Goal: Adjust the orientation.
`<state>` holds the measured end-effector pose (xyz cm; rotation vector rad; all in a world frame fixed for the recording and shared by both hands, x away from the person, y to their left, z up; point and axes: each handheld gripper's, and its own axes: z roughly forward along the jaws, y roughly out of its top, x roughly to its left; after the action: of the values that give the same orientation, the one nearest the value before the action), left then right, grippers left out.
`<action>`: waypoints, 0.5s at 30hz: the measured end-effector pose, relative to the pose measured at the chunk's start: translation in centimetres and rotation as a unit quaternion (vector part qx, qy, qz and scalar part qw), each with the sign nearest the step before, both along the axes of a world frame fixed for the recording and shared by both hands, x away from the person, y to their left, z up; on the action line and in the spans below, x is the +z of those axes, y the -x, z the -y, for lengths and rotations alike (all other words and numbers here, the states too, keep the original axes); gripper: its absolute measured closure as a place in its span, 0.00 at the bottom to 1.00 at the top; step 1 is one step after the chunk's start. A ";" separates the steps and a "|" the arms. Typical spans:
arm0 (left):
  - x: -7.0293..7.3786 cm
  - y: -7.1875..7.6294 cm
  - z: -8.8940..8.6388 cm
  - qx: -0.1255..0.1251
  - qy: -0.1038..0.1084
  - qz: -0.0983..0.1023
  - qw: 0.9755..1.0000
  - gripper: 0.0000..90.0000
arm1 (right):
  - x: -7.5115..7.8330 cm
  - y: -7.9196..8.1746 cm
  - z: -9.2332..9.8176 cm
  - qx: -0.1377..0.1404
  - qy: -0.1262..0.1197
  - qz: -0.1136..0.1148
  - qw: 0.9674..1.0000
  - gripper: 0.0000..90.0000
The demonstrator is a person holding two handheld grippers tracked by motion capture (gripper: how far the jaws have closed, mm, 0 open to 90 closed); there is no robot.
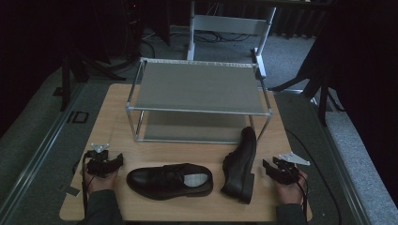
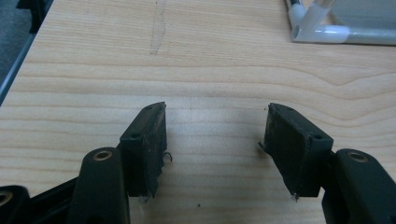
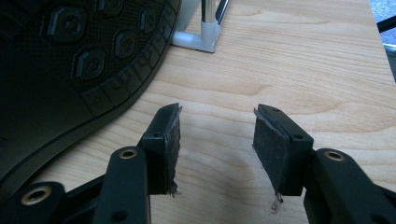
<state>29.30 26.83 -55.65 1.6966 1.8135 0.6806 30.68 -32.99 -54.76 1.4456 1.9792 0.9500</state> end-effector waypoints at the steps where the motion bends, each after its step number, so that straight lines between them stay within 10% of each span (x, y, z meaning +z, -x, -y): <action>1: 0.2 0.3 -0.1 -0.003 0.002 0.004 1.000 0.45 | 0.0 0.0 0.0 0.000 0.000 0.000 1.000 0.56; 8: 2.7 3.4 1.1 -0.042 -0.014 0.049 0.998 0.48 | 0.2 0.1 0.0 0.000 -0.001 0.004 1.000 0.56; 15: 3.4 5.4 2.3 -0.081 -0.019 0.038 0.996 0.47 | 0.4 0.3 -0.1 0.002 0.009 0.008 1.000 0.55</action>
<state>23.90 24.53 -52.27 1.7944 1.6006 0.7039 30.35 -32.91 -54.38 1.4201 1.9758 0.9406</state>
